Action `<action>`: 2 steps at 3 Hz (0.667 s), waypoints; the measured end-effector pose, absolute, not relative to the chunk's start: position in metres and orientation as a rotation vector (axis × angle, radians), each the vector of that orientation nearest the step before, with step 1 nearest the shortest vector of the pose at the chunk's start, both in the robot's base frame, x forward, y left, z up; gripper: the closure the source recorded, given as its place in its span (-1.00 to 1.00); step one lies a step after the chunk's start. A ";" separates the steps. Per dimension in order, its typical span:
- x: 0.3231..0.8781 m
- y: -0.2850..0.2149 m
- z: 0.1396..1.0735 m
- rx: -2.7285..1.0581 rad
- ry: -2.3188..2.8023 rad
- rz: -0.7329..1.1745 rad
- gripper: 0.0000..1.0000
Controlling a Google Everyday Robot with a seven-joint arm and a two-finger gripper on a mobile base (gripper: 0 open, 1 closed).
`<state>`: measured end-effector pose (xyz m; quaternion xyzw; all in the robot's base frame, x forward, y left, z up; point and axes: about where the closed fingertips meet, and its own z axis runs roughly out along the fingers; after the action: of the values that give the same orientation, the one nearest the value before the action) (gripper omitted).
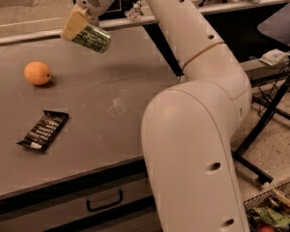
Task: Place green can upright
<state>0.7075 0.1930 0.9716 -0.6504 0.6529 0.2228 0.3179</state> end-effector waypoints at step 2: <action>0.694 0.166 1.011 -1.434 1.565 0.895 1.00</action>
Offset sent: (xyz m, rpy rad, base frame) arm -0.0342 -0.0641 0.0482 0.5342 0.0973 -0.0525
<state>0.6939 0.1659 1.0106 -0.5686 0.6207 0.3550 0.4067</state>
